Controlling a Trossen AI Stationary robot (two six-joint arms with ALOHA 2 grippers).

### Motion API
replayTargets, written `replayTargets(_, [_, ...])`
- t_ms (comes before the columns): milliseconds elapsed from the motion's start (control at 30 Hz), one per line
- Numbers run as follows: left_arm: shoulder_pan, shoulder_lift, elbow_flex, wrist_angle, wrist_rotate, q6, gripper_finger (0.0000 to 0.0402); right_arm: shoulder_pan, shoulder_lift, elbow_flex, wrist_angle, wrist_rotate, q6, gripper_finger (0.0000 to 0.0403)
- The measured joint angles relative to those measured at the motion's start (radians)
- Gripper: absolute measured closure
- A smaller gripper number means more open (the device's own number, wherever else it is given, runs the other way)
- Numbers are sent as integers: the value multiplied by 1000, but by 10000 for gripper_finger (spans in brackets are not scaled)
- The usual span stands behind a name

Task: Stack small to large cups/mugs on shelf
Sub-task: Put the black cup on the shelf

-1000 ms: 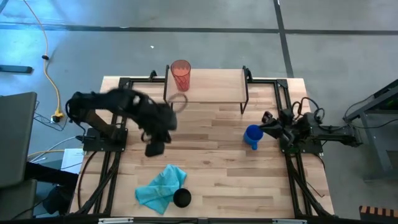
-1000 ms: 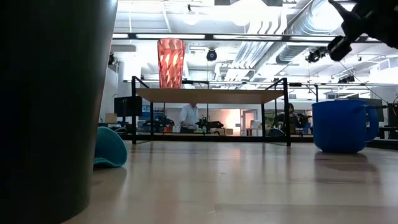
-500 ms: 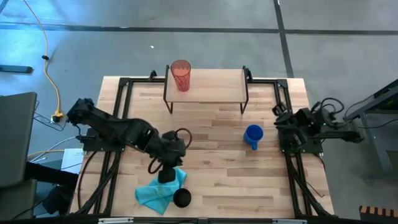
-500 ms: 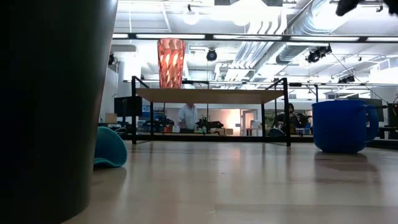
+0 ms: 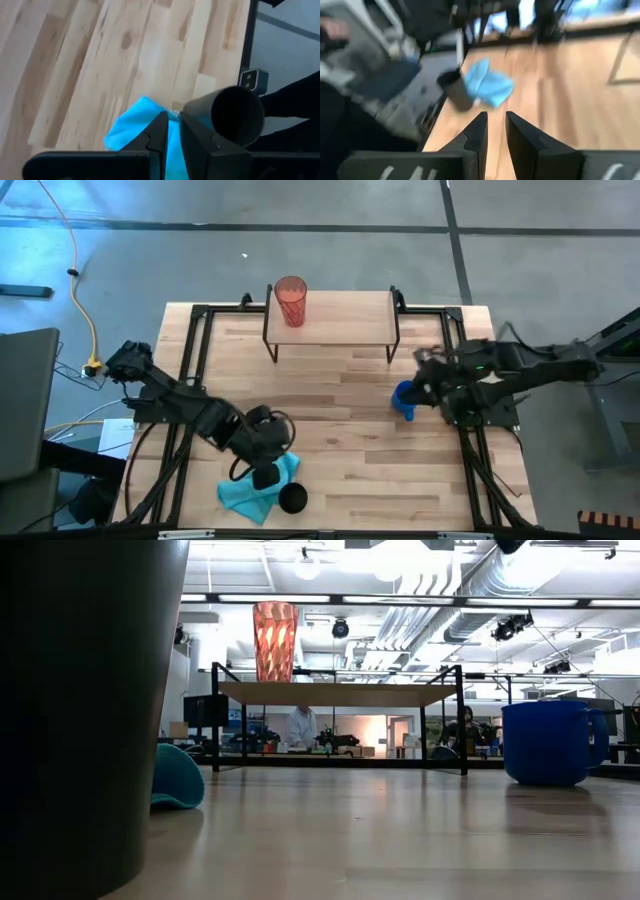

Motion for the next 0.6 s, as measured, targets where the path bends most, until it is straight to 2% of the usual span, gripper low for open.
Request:
replayTargets(133, [-52, 0, -41, 37, -41, -79, 364, 36, 156, 103, -38, -79, 0, 346])
replayTargets(300, [-95, 0, -83, 96, -68, -164, 364, 72, 279, 188, -61, -89, -31, 346])
replayTargets(600, [-134, 10, -165, 317, -74, -232, 364, 76, 306, 200, -184, -16, -20, 343])
